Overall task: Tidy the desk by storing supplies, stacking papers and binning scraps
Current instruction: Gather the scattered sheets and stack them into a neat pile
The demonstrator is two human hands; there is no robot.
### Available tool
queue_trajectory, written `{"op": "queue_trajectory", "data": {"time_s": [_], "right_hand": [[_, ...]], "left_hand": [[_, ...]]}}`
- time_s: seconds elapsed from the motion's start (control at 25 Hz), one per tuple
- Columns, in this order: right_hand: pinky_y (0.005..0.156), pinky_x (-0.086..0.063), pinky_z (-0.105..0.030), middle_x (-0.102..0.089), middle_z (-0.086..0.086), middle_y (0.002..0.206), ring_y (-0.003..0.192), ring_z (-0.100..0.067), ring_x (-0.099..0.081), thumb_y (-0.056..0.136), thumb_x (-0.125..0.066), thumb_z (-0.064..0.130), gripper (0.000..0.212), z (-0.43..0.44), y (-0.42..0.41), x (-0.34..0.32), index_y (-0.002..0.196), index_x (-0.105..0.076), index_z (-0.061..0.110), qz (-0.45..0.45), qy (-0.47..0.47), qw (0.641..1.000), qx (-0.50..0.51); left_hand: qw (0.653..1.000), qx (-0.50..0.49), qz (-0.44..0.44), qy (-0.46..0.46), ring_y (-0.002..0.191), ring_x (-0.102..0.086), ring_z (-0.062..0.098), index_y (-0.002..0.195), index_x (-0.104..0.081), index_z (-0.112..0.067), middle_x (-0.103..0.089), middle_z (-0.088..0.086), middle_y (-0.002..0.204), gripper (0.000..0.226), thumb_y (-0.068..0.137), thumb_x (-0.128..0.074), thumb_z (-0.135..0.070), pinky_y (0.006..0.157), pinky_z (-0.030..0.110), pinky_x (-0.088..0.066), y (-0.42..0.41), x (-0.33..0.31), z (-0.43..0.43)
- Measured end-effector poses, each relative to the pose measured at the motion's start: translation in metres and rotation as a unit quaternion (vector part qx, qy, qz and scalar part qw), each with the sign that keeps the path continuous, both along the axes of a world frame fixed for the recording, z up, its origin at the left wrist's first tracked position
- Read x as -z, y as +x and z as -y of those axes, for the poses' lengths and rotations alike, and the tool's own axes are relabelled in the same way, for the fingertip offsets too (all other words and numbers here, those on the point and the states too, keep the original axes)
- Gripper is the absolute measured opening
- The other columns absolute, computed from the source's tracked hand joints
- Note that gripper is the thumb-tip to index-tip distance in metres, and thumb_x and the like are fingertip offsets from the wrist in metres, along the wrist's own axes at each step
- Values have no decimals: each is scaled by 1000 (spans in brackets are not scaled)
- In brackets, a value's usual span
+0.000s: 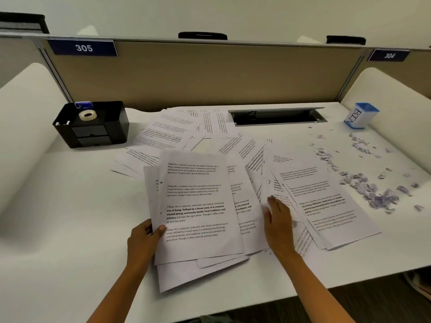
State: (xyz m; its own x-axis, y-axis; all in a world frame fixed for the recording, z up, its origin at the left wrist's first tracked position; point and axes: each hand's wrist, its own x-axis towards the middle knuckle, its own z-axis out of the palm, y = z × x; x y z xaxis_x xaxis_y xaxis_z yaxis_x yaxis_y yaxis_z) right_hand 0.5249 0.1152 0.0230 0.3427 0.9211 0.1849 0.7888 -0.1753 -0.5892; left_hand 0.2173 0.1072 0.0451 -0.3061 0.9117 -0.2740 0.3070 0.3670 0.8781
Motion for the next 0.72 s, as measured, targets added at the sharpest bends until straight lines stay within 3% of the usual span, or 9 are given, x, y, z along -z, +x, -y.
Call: {"op": "queue_trajectory", "data": {"time_s": [0.12, 0.2, 0.32, 0.4, 0.48, 0.64, 0.72], "right_hand": [[95, -38, -27, -56, 0, 116, 104, -11, -50, 99, -36, 31, 32, -8, -26, -33, 125, -48, 17, -208, -44, 977, -31], [88, -48, -22, -58, 11, 103, 91, 1, -55, 99, -33, 33, 23, -10, -44, -51, 114, -47, 23, -297, -32, 953, -52], [70, -53, -14, -60, 15, 96, 85, 2, -61, 98, -37, 28, 16, -11, -63, -62, 107, -46, 19, -320, 16, 944, -80], [75, -56, -24, -62, 7, 99, 90, -10, -64, 98, -38, 29, 16, -13, -70, -65, 106, -47, 17, -363, 25, 927, -94], [75, -57, -28, -63, 6, 102, 93, -16, -64, 98, -38, 30, 15, -13, -78, -70, 107, -45, 20, -403, 15, 909, -105], [67, -49, -6, -54, 23, 105, 89, 8, -60, 96, -46, 13, 27, -13, -89, -87, 119, -36, 23, -372, 68, 918, -118], [68, -47, -2, -58, 9, 109, 90, 10, -57, 94, -49, 10, 27, -16, -90, -99, 119, -41, 12, -345, 106, 925, -117]], "left_hand": [[999, -2, 38, 28, 100, -61, 30, 120, -59, -10, -65, 9, 113, 34, 87, -62, -20, 90, 47, -51, -2, -2, 2], [997, -10, 61, 51, 102, -61, 29, 124, -56, -11, -64, 7, 116, 36, 89, -59, -20, 91, 52, -50, -1, -8, 0], [990, -12, 90, 110, 102, -60, 23, 121, -54, -18, -62, 2, 117, 27, 94, -51, -16, 89, 41, -52, 2, -21, -3], [983, -6, 107, 151, 102, -60, 17, 116, -55, -22, -63, -2, 114, 25, 96, -46, -10, 83, 30, -51, 4, -28, -3], [979, -7, 104, 177, 100, -61, 16, 111, -57, -18, -64, -2, 110, 25, 95, -43, -5, 82, 30, -51, 4, -30, -4], [971, -21, 70, 227, 84, -60, 19, 93, -56, -17, -64, -2, 91, 17, 92, -44, -5, 74, 39, -52, 5, -42, -11], [962, -20, 62, 267, 76, -57, 15, 86, -56, -20, -64, -8, 83, 16, 85, -44, -9, 67, 33, -49, 5, -57, -17]]}}
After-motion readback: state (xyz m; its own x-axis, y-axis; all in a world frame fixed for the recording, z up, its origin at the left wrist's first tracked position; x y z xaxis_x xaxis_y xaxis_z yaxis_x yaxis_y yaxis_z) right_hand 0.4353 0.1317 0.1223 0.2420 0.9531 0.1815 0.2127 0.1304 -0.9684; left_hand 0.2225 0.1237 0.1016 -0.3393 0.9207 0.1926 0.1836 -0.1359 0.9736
